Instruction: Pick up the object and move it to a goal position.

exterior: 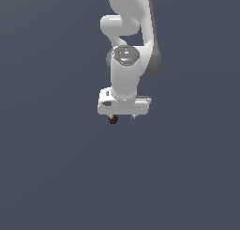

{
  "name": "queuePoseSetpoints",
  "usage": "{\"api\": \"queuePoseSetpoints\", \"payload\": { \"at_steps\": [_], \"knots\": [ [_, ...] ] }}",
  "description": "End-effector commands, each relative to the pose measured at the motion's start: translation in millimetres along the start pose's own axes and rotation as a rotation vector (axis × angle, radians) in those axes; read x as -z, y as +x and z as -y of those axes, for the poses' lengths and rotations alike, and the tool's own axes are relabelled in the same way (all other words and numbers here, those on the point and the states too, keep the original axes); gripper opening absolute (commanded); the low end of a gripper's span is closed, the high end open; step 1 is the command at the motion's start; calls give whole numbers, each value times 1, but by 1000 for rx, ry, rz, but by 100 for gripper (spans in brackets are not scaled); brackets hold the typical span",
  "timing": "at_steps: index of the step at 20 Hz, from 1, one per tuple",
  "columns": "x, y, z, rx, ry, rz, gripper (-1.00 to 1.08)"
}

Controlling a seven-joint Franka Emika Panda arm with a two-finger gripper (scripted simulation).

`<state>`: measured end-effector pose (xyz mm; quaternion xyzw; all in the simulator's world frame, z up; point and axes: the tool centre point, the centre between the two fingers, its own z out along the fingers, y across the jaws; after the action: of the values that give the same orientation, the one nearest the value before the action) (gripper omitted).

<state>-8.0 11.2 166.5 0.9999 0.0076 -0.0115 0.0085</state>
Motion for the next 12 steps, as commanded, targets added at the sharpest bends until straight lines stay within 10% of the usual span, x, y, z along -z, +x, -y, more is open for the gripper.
{"api": "queuePoseSetpoints", "payload": {
  "at_steps": [1, 12],
  "knots": [
    [0, 0, 0, 0, 0, 0, 100],
    [0, -7, -18, -16, 13, 20, 100]
  ]
}}
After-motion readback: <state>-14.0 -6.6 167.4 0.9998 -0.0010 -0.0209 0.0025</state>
